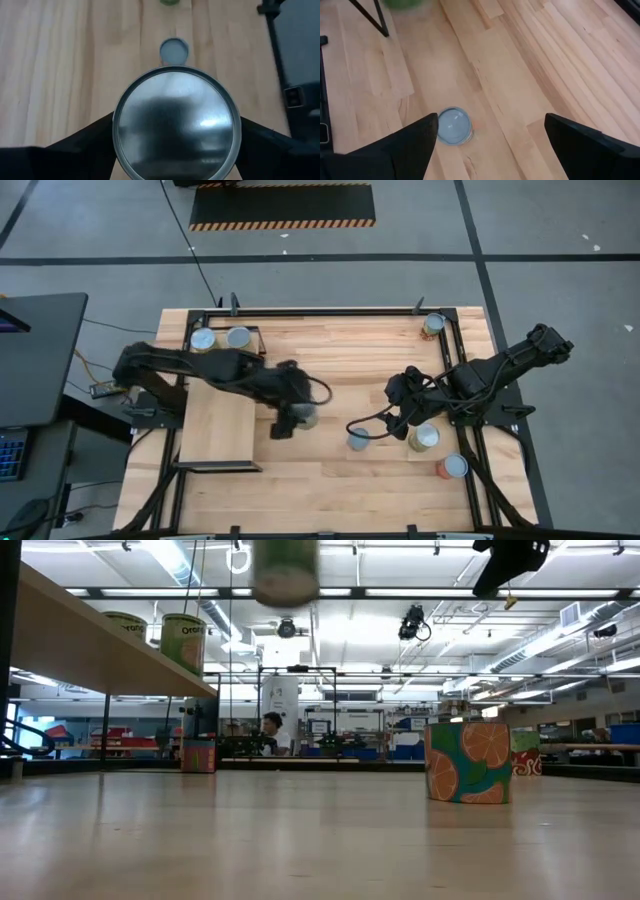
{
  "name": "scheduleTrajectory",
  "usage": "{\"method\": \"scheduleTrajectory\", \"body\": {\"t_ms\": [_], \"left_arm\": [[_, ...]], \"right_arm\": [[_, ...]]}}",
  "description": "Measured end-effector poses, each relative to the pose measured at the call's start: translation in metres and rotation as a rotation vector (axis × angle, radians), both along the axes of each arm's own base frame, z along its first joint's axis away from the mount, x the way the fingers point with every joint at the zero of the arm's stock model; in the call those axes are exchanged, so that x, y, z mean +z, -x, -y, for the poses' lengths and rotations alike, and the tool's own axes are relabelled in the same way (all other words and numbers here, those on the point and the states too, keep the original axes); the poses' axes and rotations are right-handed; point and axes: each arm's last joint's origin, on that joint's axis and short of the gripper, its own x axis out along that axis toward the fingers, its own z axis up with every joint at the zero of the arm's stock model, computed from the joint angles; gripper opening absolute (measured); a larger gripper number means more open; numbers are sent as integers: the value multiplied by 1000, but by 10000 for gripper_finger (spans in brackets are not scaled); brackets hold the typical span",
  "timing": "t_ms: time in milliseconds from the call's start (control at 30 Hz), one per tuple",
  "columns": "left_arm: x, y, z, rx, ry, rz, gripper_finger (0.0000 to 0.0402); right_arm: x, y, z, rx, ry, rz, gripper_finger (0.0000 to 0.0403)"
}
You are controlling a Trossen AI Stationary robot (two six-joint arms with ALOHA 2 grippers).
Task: Pick and place cans onto a shelf
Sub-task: Put the left canned pears on the shelf
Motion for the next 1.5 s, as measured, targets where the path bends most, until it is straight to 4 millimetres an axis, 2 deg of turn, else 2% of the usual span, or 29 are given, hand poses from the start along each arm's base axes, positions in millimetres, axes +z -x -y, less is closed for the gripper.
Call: {"method": "scheduleTrajectory", "body": {"t_ms": [233, 400, 633, 833, 933, 1133, 1267, 1500], "left_arm": [[28, 56, -11, 52, -39, -48, 319], [41, 101, -21, 83, -73, -132, 319], [62, 165, -31, 184, -92, -85, 319], [73, 196, -35, 163, -58, 3, 319], [64, 206, -37, 159, -58, -10, 319], [24, 227, -43, 153, -95, -95, 319], [6, 240, -48, 186, -134, -107, 319], [-28, 252, -51, 141, -192, -177, 320]], "right_arm": [[3, -4, -2, 44, 6, 37, 373], [8, -12, -1, 82, 32, 114, 373], [16, -25, 22, -96, 79, 231, 373], [19, -32, 39, -230, 13, 299, 373], [21, -34, 42, -264, -14, 326, 373], [24, -36, 41, -269, -45, 369, 373], [24, -36, 40, -271, -55, 373, 373], [24, -36, 40, -249, -58, 365, 373]]}}
